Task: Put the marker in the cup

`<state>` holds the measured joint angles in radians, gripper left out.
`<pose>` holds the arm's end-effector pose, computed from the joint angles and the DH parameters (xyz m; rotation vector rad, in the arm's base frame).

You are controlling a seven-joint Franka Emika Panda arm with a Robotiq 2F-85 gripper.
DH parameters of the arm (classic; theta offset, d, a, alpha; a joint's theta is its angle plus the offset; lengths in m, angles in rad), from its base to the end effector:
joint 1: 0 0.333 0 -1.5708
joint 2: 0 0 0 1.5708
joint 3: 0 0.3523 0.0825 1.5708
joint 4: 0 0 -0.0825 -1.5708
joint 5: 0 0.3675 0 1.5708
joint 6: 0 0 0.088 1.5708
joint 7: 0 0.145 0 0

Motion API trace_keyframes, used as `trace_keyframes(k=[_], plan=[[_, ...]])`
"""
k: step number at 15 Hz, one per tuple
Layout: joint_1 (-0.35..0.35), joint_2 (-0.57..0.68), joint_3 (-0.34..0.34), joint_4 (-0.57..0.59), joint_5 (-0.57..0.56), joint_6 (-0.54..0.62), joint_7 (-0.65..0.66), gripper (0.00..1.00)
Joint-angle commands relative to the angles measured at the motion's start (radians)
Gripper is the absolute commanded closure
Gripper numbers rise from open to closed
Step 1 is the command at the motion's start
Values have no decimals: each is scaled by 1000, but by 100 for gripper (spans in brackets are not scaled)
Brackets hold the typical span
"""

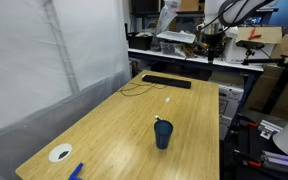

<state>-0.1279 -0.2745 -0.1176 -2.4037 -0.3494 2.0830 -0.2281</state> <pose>0.4036 -0.1316 0.4234 2.8770 0.2411 -0.1536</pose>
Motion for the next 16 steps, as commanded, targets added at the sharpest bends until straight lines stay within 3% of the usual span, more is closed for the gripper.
trace_keyframes(k=[1,8,16], plan=[[19,58,14,33,11,9,38,0],[86,179,66,69,100,59,147,0],[99,333,73,122,467,174,199,0]])
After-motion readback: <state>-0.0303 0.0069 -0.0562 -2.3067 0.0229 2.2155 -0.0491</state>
